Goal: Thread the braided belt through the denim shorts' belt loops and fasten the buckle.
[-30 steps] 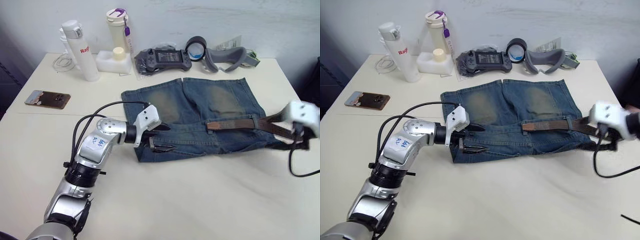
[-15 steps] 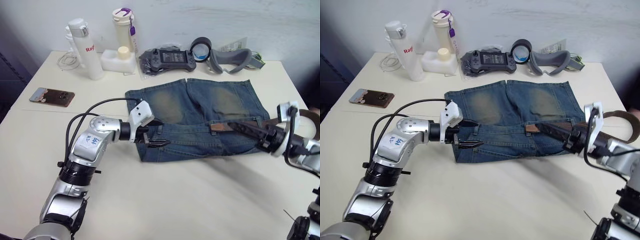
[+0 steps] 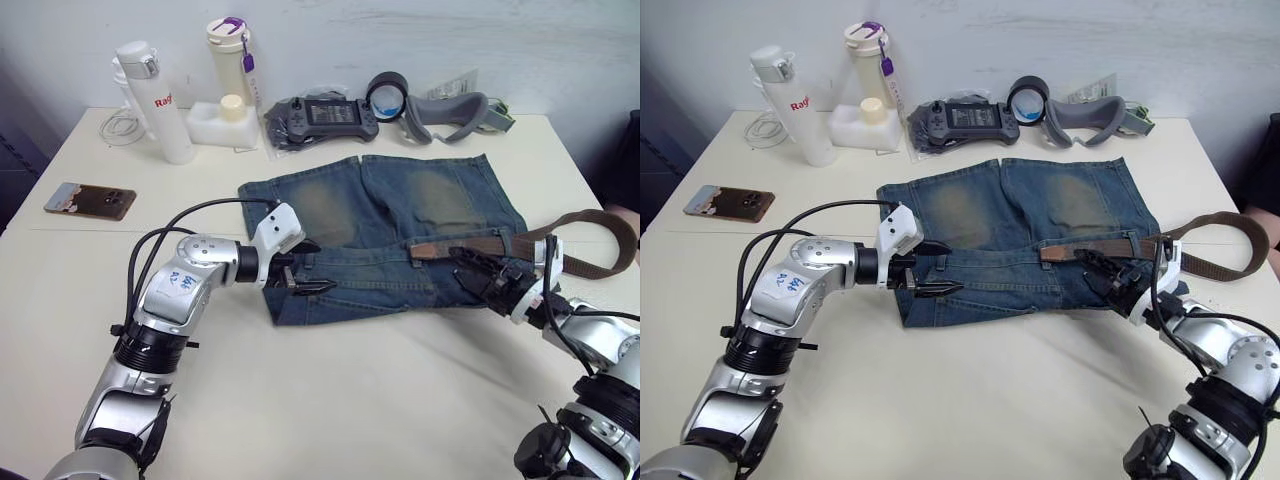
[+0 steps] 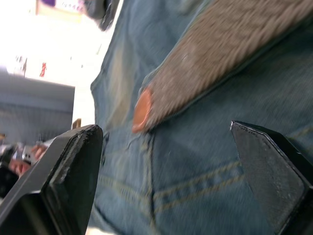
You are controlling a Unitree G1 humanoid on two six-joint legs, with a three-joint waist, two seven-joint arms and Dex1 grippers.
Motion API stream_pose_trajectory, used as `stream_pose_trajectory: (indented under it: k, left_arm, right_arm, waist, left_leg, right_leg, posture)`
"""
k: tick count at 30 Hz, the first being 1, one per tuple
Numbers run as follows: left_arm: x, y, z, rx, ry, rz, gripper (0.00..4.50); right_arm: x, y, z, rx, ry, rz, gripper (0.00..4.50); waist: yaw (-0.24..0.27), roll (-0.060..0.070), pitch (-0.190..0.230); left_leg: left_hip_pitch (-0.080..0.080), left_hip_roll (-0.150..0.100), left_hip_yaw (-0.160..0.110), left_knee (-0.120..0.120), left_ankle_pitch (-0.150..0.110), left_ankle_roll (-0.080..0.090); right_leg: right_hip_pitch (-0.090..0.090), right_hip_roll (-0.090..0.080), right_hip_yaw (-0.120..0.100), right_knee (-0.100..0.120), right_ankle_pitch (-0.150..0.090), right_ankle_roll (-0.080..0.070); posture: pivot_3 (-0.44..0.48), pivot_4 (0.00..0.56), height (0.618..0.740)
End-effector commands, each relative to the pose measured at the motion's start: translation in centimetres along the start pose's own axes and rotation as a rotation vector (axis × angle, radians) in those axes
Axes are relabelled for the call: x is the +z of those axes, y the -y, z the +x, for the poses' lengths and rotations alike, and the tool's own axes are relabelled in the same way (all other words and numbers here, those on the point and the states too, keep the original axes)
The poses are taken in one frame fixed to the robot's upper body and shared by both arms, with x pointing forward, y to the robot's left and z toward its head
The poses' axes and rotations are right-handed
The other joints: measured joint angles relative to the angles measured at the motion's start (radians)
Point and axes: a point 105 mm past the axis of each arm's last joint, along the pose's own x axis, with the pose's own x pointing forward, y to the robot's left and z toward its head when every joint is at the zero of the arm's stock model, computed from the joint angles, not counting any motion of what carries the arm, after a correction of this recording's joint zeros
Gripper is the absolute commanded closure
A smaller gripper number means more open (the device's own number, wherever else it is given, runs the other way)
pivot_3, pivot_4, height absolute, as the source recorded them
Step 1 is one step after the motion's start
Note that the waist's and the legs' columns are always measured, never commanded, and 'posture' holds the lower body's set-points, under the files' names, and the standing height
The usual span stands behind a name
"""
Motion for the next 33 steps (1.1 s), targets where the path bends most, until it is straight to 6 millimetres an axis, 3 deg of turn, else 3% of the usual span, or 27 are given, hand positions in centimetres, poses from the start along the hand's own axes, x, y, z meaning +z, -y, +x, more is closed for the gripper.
stream_pose_trajectory:
  k: [1,6,7,9,11,18,25,31,32,33]
  left_arm:
    - [0.8,0.2,-0.4,0.009,0.013,0.033,0.00]
    - [0.7,0.3,-0.6,0.014,0.010,0.029,0.00]
    - [0.6,0.3,-0.6,0.014,0.010,0.028,0.00]
    - [0.6,0.4,-0.6,0.013,0.008,0.028,0.00]
    - [0.5,0.4,-0.5,0.011,0.006,0.029,0.00]
    - [0.3,0.4,-0.5,0.010,-0.003,0.031,0.00]
    - [0.3,0.5,-0.4,0.001,-0.006,0.038,0.00]
    - [0.2,0.6,-0.4,-0.006,-0.016,0.047,0.00]
    - [0.1,0.6,-0.4,-0.006,-0.019,0.049,0.00]
    - [0.0,0.5,-0.4,-0.005,-0.023,0.051,0.00]
  right_arm:
    - [0.9,-0.8,0.0,0.041,0.053,0.001,0.08]
    - [1.3,-1.9,1.0,0.116,0.074,0.026,0.08]
    - [1.3,-2.1,1.2,0.120,0.074,0.027,0.31]
    - [1.2,-2.2,1.7,0.127,0.075,0.032,0.89]
    - [1.1,-2.6,2.1,0.157,0.082,0.049,1.92]
    - [1.6,-2.9,1.9,0.182,0.123,0.032,4.48]
    - [2.3,-2.0,0.9,0.151,0.143,-0.002,4.48]
    - [2.2,-1.7,1.2,0.165,0.178,0.058,4.48]
    - [2.0,-2.0,1.4,0.188,0.181,0.081,3.86]
    - [1.8,-2.2,1.5,0.203,0.179,0.092,3.69]
  waist:
    - [0.000,0.000,0.000]
    - [-0.002,0.000,0.000]
    - [-0.002,0.000,0.000]
    - [-0.002,0.000,0.000]
    - [-0.003,0.000,0.000]
    - [-0.001,0.000,0.000]
    - [-0.002,0.000,0.000]
    - [-0.003,0.000,0.000]
    - [-0.003,0.000,0.000]
    - [-0.003,0.000,0.000]
  left_leg:
    - [0.000,0.000,0.000,0.000,0.000,0.000]
    - [0.000,0.000,0.001,-0.001,0.000,0.000]
    - [0.000,0.000,0.001,-0.001,0.000,0.000]
    - [0.000,0.001,0.002,-0.001,0.000,0.000]
    - [0.000,0.001,0.003,-0.002,0.000,0.000]
    - [0.000,0.001,0.005,-0.002,0.000,0.000]
    - [0.000,0.001,0.005,-0.002,0.000,0.000]
    - [0.000,0.001,0.006,-0.002,0.000,0.000]
    - [0.000,0.001,0.006,-0.002,0.000,0.000]
    - [0.000,0.002,0.006,-0.002,0.000,0.000]
  right_leg:
    - [0.000,0.000,0.000,0.000,0.000,0.000]
    - [0.000,0.000,0.002,0.000,0.000,0.000]
    - [-0.001,0.000,0.002,0.000,0.000,0.000]
    - [-0.001,0.000,0.002,0.000,0.000,0.000]
    - [-0.002,0.001,0.004,0.000,0.000,0.000]
    - [-0.004,0.001,0.006,0.001,0.000,0.000]
    - [-0.005,0.000,0.006,0.001,0.000,0.000]
    - [-0.006,0.001,0.007,0.001,0.000,0.000]
    - [-0.006,0.001,0.007,0.001,0.000,0.000]
    - [-0.005,0.001,0.007,0.001,0.000,0.000]
  posture:
    - [0.000,0.150,0.731]
    - [0.000,0.150,0.731]
    - [0.000,0.150,0.731]
    - [0.000,0.150,0.731]
    - [0.000,0.150,0.731]
    - [0.000,0.150,0.731]
    - [0.000,0.150,0.731]
    - [0.000,0.150,0.731]
    - [0.000,0.150,0.731]
    - [0.000,0.150,0.731]
